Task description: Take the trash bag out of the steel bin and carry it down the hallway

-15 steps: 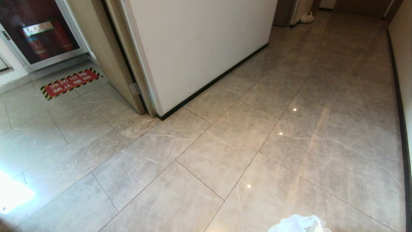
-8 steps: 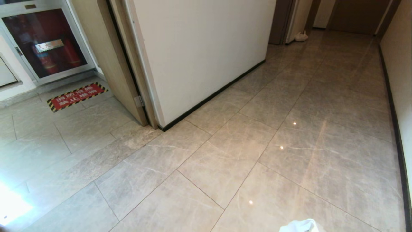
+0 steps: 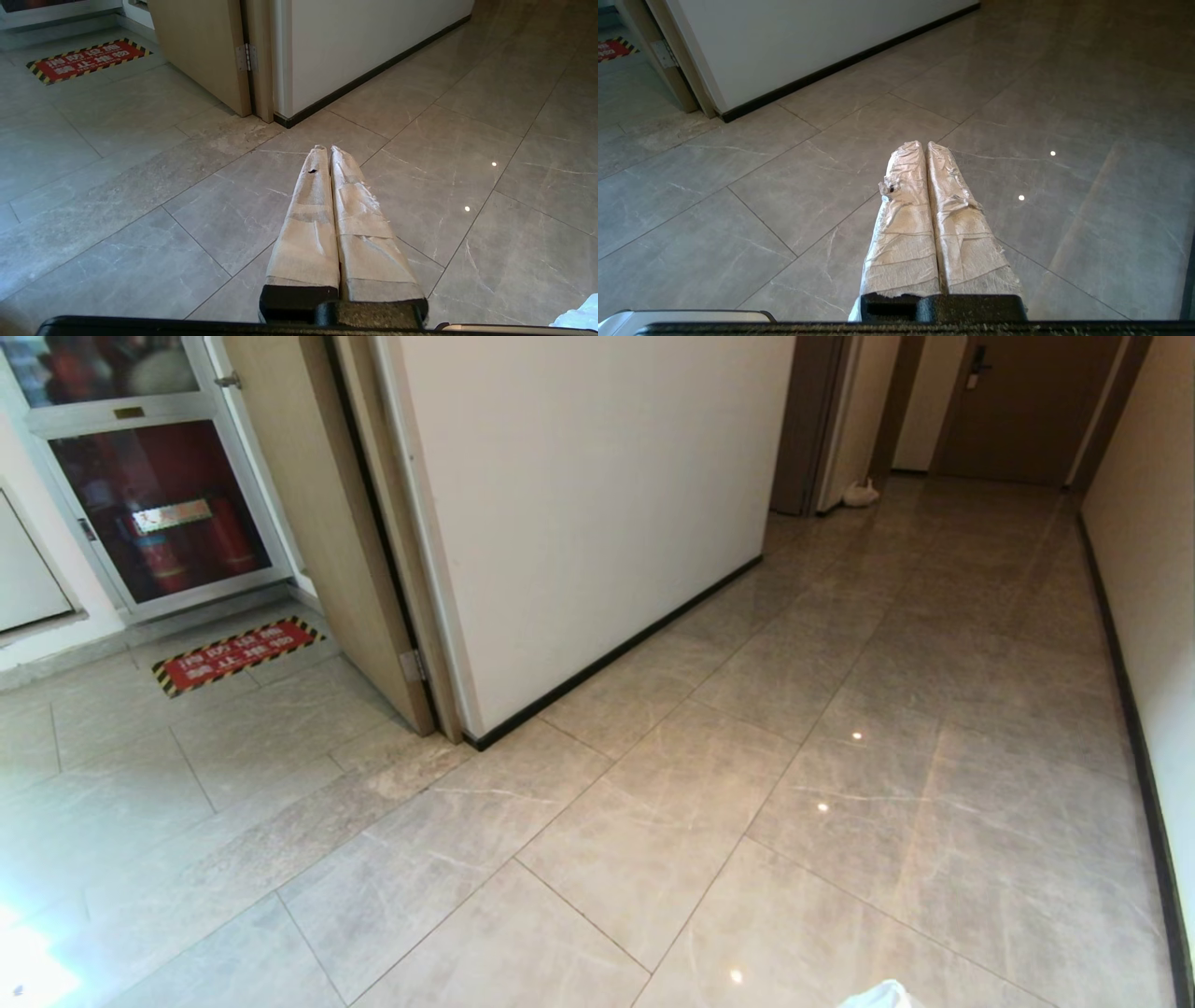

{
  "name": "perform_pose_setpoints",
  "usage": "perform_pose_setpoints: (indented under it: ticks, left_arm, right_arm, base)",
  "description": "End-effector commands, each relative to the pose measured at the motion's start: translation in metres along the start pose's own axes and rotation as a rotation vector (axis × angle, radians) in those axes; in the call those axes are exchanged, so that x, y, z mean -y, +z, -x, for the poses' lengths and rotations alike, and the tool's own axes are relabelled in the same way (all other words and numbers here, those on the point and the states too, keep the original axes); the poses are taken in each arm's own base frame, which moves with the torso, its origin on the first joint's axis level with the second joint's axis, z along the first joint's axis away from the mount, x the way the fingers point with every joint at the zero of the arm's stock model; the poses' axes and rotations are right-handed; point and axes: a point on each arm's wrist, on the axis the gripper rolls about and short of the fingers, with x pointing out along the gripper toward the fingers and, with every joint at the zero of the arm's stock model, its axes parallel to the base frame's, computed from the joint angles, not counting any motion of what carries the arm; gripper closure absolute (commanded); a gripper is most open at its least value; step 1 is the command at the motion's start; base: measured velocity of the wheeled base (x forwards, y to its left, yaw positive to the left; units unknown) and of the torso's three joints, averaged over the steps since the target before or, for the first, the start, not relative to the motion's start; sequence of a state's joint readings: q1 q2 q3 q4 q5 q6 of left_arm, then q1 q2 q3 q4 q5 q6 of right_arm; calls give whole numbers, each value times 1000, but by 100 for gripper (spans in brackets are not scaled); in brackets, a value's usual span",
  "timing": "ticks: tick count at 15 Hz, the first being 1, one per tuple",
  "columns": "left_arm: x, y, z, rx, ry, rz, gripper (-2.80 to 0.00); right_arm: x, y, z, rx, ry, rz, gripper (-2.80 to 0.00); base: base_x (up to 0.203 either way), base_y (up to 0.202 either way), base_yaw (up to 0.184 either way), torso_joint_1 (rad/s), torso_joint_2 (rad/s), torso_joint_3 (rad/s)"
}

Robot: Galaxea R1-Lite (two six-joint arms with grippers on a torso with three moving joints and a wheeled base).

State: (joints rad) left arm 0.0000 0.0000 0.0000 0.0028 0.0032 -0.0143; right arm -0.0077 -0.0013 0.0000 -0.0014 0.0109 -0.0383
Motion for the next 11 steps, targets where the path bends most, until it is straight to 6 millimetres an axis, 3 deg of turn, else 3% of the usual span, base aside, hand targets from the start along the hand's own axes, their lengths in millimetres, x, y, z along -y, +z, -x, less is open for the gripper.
perform_pose_setpoints:
  ticks: [1, 11]
  left_arm:
    - [0, 0, 0, 0, 0, -4, 0]
    - [0, 0, 0, 0, 0, -5, 0]
  right_arm:
    - [0, 0, 0, -1, 0, 2, 0]
    - [0, 0, 0, 0, 1, 0, 0]
  base:
    - [0, 0, 0, 5, 1, 41]
    - [0, 0, 0, 1, 0, 6]
